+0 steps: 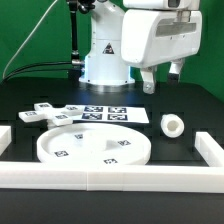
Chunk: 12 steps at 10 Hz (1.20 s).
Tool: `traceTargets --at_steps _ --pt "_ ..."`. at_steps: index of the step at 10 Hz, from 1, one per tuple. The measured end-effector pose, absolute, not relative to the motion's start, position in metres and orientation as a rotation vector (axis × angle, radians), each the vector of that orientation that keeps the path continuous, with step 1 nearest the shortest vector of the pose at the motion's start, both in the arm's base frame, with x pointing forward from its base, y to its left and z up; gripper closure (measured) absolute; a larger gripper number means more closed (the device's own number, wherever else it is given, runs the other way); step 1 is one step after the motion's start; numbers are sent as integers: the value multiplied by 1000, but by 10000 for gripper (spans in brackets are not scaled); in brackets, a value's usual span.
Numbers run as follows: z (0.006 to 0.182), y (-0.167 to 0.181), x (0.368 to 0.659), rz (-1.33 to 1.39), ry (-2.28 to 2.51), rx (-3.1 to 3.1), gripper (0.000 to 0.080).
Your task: Assemble round table
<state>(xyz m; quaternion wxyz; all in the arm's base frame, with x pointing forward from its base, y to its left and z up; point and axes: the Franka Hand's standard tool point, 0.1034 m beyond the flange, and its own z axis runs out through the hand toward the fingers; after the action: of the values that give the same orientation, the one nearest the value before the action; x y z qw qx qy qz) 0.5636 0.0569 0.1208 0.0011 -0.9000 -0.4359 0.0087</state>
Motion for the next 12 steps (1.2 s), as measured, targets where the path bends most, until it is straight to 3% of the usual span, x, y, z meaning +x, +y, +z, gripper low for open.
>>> traceTargets --at_steps 5,9,10,12 --pt "120 56 564 22 -1382 -2819 150" --pt "66 -19 554 -54 -1585 -2732 150" --pt "58 -34 555 -75 -1628 -2714 150" --pt "57 -43 556 -73 -1662 -2695 150"
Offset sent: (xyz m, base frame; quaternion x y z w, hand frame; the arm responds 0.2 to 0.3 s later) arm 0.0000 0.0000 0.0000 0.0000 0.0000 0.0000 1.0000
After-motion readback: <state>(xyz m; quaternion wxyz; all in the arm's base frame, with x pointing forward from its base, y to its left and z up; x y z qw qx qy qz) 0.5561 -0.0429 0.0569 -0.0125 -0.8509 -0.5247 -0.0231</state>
